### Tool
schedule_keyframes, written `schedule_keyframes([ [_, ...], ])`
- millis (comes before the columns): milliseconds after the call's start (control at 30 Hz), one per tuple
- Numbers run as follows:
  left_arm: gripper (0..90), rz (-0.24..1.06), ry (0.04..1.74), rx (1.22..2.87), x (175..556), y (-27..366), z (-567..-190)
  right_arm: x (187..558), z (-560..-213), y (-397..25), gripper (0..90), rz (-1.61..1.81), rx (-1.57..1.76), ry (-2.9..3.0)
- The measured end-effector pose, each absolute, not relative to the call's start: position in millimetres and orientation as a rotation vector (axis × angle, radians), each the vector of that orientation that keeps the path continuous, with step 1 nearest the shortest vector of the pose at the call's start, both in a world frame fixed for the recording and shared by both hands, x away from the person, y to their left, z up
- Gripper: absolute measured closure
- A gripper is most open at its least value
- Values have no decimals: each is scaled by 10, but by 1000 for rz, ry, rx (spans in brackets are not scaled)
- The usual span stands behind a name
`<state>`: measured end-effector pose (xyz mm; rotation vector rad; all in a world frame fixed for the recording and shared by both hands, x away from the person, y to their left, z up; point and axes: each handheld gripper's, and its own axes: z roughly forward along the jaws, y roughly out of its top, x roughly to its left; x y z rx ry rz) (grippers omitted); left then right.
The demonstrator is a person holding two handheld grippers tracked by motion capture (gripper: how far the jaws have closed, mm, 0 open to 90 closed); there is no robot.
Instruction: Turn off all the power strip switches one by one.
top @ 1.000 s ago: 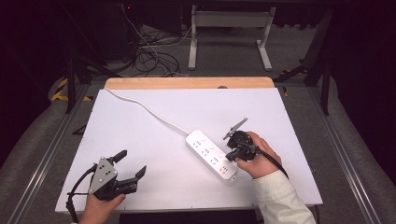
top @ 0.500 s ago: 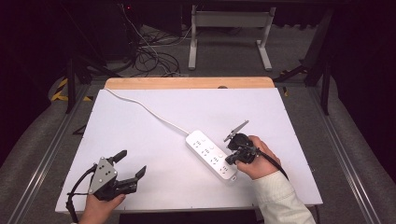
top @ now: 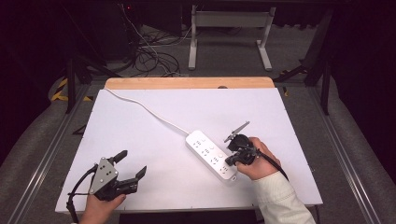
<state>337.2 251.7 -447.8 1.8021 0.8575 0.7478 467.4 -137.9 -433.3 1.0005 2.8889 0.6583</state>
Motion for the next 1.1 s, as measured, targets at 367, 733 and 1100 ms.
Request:
schedule_keyframes([
  [367,192,751,855,1799,3361,2536,-4473,4673,-4326,-1390,900,637,1032,2852],
  [733,192,756,861,1806,3377,2510,-4482,4655,-4336,-1390,900,601,1028,2839],
  [1100,192,753,875,1794,3396,2540,-4482,4605,-4090,-1461,900,871,930,2704],
])
